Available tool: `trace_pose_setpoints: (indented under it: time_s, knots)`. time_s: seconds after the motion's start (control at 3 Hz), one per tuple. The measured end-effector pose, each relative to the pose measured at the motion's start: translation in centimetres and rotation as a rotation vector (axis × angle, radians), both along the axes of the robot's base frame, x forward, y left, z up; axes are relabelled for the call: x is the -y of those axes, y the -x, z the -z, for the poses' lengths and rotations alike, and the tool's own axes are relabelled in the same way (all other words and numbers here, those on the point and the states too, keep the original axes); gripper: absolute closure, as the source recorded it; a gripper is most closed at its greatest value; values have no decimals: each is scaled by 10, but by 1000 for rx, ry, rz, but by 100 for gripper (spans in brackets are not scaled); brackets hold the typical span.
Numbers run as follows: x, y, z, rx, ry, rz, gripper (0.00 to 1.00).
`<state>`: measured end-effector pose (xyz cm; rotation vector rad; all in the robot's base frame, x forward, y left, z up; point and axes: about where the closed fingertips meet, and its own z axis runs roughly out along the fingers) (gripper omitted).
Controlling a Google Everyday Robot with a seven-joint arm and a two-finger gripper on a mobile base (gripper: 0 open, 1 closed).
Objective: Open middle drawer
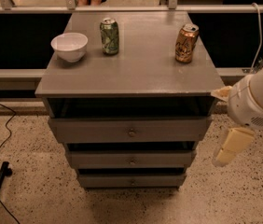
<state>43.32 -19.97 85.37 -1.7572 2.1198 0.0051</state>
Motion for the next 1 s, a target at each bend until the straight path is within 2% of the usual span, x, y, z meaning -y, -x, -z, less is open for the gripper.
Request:
trace_pose_setpoints:
  time_s: [0.33, 0.67, 1.0]
  knots:
    - [-2, 2, 1, -4, 23, -17, 0]
    - [-13, 18, 26, 2, 6, -69, 0]
    - [-13, 52, 91, 15, -68, -101, 0]
